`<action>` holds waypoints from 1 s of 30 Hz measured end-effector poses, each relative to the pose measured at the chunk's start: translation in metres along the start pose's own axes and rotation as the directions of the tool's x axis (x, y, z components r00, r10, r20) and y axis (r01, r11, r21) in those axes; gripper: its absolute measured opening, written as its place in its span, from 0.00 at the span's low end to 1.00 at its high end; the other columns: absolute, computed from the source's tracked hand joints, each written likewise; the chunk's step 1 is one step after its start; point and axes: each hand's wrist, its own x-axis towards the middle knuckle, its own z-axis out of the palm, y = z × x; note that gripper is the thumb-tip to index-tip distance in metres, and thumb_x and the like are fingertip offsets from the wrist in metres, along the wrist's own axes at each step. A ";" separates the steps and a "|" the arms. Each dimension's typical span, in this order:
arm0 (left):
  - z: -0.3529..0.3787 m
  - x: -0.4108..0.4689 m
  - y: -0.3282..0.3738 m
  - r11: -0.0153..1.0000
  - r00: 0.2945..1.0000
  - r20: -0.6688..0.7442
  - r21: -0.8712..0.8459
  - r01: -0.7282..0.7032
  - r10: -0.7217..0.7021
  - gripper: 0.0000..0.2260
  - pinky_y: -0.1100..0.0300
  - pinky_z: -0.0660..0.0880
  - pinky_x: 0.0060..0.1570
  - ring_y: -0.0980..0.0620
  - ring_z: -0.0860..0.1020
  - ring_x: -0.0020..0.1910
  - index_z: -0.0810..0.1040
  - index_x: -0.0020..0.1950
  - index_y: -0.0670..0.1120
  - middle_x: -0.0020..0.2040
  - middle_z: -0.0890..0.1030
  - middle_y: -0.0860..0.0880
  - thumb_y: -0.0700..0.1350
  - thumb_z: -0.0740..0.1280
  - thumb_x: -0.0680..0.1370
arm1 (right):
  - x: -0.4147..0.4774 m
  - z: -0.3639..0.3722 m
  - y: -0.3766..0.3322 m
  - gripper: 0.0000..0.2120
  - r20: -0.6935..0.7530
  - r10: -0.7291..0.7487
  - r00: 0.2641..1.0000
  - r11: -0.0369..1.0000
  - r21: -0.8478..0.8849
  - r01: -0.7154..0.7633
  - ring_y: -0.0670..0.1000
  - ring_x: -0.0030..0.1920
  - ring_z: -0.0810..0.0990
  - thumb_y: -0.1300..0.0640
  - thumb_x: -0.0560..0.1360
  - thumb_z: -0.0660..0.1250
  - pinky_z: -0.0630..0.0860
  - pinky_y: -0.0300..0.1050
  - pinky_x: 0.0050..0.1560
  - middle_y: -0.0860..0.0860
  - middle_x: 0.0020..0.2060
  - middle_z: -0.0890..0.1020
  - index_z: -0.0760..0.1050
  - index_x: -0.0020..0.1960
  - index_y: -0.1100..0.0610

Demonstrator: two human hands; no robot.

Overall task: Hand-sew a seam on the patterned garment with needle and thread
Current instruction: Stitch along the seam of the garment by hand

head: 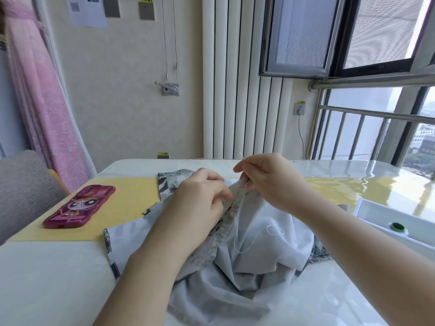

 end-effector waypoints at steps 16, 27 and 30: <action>0.015 0.000 0.005 0.953 0.994 -0.091 0.291 0.082 -0.057 0.14 0.58 0.66 0.48 0.51 0.72 0.52 0.76 0.42 0.48 0.46 0.73 0.53 0.59 0.69 0.71 | 0.011 0.007 -0.006 0.14 -0.033 0.013 0.999 0.999 -0.040 -0.014 0.49 0.35 0.80 0.61 0.79 0.55 0.71 0.38 0.30 0.49 0.33 0.82 0.76 0.42 0.51; 0.024 -0.001 -0.003 0.993 0.961 -0.270 0.081 0.085 -0.060 0.10 0.59 0.65 0.31 0.51 0.69 0.30 0.69 0.31 0.49 0.31 0.67 0.54 0.42 0.64 0.72 | 0.011 0.005 -0.004 0.16 -0.018 0.044 0.999 0.998 -0.040 -0.045 0.50 0.38 0.83 0.61 0.79 0.54 0.75 0.43 0.36 0.52 0.33 0.84 0.75 0.40 0.50; 0.022 0.001 -0.005 0.995 0.950 -0.296 -0.015 0.101 -0.101 0.12 0.67 0.64 0.31 0.56 0.70 0.30 0.72 0.31 0.49 0.29 0.71 0.55 0.41 0.67 0.73 | 0.010 0.003 -0.003 0.15 -0.009 0.058 0.998 0.998 -0.030 -0.058 0.51 0.40 0.83 0.60 0.80 0.54 0.76 0.44 0.38 0.53 0.33 0.84 0.75 0.41 0.50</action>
